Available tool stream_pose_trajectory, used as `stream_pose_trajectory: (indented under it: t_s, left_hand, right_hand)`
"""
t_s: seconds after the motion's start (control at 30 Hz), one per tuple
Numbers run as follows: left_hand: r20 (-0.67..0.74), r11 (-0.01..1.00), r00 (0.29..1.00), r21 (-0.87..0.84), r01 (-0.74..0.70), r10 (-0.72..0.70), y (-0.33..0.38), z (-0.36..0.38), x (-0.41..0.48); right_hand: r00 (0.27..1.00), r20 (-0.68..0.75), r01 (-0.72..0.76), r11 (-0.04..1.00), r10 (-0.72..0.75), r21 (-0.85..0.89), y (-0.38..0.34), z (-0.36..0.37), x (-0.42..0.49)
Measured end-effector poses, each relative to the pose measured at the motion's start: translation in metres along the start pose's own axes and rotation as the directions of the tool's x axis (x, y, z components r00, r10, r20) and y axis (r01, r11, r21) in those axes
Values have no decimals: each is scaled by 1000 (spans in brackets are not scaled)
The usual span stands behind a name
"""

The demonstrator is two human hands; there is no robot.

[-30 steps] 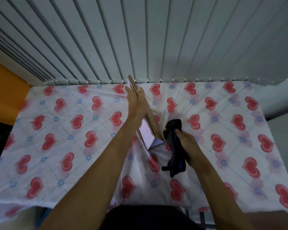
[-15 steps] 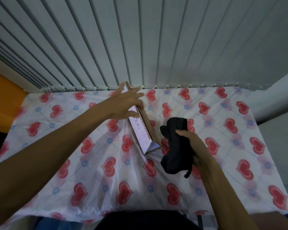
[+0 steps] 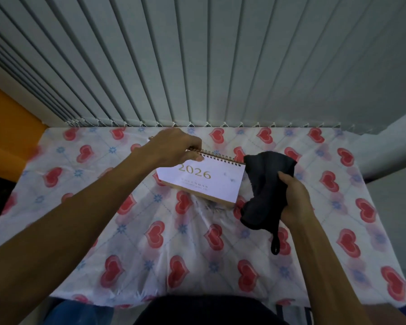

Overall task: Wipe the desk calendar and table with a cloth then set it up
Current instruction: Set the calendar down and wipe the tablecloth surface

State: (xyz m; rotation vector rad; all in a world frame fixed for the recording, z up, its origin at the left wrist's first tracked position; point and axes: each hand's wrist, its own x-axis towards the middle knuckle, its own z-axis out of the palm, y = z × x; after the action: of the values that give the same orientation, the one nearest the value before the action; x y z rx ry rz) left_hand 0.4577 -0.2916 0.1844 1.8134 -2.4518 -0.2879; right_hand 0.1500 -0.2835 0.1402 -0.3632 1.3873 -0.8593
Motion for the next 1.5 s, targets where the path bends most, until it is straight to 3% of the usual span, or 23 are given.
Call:
stream_pose_trajectory:
  t_s: [0.27,0.47,0.63,0.77,0.93,1.07,1.1,1.23,1.27,1.37,1.4,1.5]
  left_hand:
    - [-57,993,991,-17,117,-117,13,-3,-2]
    - [40,968,972,-92,233,-230,23,21,-3]
    - [72,895,945,-304,325,-318,22,34,-3]
    - [44,867,944,-383,318,-326,27,38,-5]
    - [-3,873,939,-370,319,-344,33,42,-5]
    - [-7,868,930,-362,340,-367,38,44,-5]
    - [-10,866,927,-360,346,-375,38,43,-5]
    - [-12,849,918,-384,363,-397,35,42,-4]
    - [-17,848,917,-387,362,-399,36,42,-5]
    - [-26,856,918,-372,360,-397,37,43,-6]
    - [-25,858,918,-366,360,-396,38,43,-7]
    - [-30,852,912,-371,370,-409,37,42,-5]
  right_hand:
    - [980,-122,157,988,-157,-7,0,13,3]
    - [950,18,310,929,-313,-204,16,45,1]
    - [930,20,358,891,-367,-280,24,76,15]
    - [899,-3,390,805,-438,-447,40,95,17]
    - [813,117,522,625,-571,-580,47,110,14]
    - [853,-137,384,782,-504,-491,27,103,33]
    - [848,-132,383,767,-513,-515,29,104,32]
    - [778,124,541,555,-616,-632,55,118,16]
    - [795,109,519,577,-596,-631,53,117,19]
    - [876,-119,359,798,-467,-484,29,113,37]
    - [876,-153,344,815,-457,-465,25,113,39]
    - [836,4,455,689,-549,-563,39,122,26]
